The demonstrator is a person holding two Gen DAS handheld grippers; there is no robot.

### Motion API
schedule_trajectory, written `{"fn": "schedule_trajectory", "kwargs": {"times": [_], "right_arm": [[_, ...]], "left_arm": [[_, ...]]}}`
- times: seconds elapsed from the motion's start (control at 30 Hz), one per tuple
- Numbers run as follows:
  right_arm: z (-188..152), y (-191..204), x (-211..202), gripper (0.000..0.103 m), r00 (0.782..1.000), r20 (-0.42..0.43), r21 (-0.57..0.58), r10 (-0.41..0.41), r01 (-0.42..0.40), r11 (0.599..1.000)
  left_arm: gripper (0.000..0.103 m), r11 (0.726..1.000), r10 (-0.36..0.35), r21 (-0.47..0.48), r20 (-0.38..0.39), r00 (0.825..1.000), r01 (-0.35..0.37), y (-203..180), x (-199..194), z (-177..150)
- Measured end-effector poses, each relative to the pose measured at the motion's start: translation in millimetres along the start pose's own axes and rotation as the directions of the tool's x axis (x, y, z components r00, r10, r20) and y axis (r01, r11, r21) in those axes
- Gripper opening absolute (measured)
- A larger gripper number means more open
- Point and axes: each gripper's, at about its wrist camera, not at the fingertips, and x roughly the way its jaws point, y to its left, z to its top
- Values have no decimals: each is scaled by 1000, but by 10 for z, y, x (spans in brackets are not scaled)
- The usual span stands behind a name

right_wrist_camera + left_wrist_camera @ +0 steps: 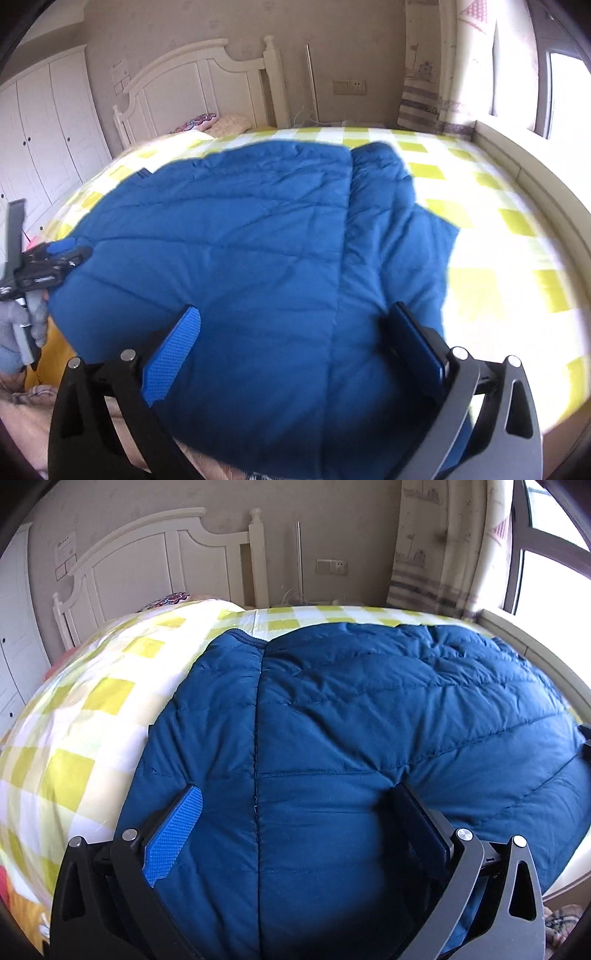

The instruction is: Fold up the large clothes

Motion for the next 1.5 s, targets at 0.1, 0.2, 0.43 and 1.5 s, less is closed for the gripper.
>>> {"fn": "schedule_trajectory", "kwargs": {"times": [0.1, 0.2, 0.43, 1.5], "right_arm": [[-79, -385, -412, 100, 994, 103, 167, 34, -51, 985], [-371, -858, -703, 92, 976, 203, 364, 83, -154, 919], [-1046, -1232, -711, 76, 928, 300, 560, 219, -358, 747], [-299, -415, -289, 32, 940, 309, 487, 143, -286, 825]], "left_arm": [[99, 1000, -21, -2, 13, 1000, 21, 69, -31, -31], [99, 1000, -14, 1, 27, 1000, 13, 57, -46, -64], [99, 1000, -10, 3, 32, 999, 10, 48, -57, -83], [99, 943, -149, 300, -12, 989, 146, -1297, -281, 147]]}}
